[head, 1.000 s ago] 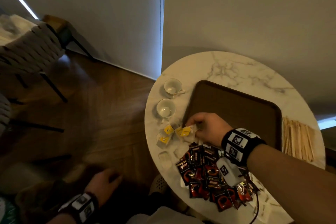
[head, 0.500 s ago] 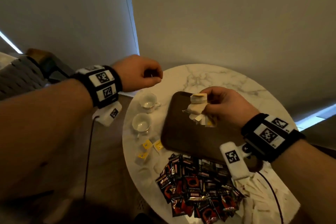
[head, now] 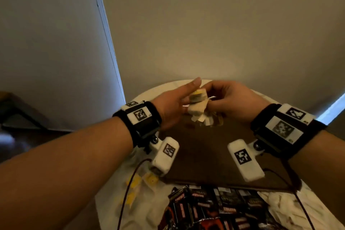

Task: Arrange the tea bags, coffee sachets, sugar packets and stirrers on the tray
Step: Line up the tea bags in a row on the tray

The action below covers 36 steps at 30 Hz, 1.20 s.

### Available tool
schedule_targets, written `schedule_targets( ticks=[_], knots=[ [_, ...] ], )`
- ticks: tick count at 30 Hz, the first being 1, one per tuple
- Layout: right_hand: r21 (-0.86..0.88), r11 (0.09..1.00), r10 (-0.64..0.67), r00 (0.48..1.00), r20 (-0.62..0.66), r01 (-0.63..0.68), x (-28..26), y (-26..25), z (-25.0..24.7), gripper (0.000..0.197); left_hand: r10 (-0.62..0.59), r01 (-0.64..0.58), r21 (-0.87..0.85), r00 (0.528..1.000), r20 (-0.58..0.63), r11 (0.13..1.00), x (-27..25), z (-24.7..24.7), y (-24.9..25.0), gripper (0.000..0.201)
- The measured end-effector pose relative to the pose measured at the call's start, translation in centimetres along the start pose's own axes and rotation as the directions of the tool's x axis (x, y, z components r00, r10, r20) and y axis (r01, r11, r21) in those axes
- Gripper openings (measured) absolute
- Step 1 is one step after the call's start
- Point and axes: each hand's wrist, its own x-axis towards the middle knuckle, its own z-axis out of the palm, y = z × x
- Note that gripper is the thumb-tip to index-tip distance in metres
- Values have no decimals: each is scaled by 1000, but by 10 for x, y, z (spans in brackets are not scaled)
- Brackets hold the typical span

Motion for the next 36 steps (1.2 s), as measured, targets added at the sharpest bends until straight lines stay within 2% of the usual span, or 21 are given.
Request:
schedule_targets(
  ticks=[2, 4, 7, 10, 12, 14, 17, 19, 21, 22, 25, 29, 33, 36],
  knots=[
    [-43, 998, -35, 999, 33, 37, -12, 19, 16, 25, 38, -34, -49, 996, 85, 998, -8, 16, -37, 50],
    [-61, 997, -46, 997, 57, 49, -27, 37, 31, 27, 58, -50, -95, 995, 77, 994, -18, 28, -68, 50],
    [-18, 999, -44, 997, 59, 45, -62, 50, 58, 34, 30, -31, -151, 1000, -8, 988, -46, 45, -101, 36],
    [11, 1000, -20, 999, 28, 19, -93, 55, 78, 47, -63, 40, -201, 992, -113, 979, -74, 59, -118, 19],
    [-9, 1000, -23, 1000, -6, 23, -106, 54, 87, 51, -101, 64, -219, 981, -164, 974, -86, 63, -120, 13],
    [-56, 997, -57, 995, -83, 52, -110, 57, 86, 54, -113, 51, -246, 963, -246, 968, -86, 62, -119, 18],
    [66, 997, -11, 971, -237, 27, -102, 70, 73, 50, -94, -21, -283, 918, -386, 959, -72, 61, -113, 11],
    [111, 990, 112, 970, -217, -89, -85, 81, 62, 38, -71, -69, -295, 896, -438, 953, -51, 56, -107, 7],
    [154, 966, 226, 967, -115, -208, -62, 94, 52, 29, -41, -97, -281, 893, -448, 955, -25, 50, -101, 6],
    [187, 957, 240, 967, -84, -221, -49, 99, 48, 25, -24, -108, -267, 894, -447, 958, -11, 46, -97, 9],
    [307, 937, 200, 976, -85, -166, -14, 105, 34, 11, -2, -105, -218, 898, -439, 970, 23, 38, -89, 12],
    [488, 866, 188, 976, -107, -113, -1, 98, 25, 12, -54, -66, -273, 910, -411, 960, 33, 37, -82, 16],
    [517, 855, 168, 963, -211, -36, -17, 89, 23, 15, -43, -92, -300, 908, -417, 949, 19, 45, -83, 28],
    [479, 878, 117, 960, -254, 20, -34, 87, 22, 16, 6, -134, -261, 897, -441, 956, 8, 48, -91, 28]
  ],
)
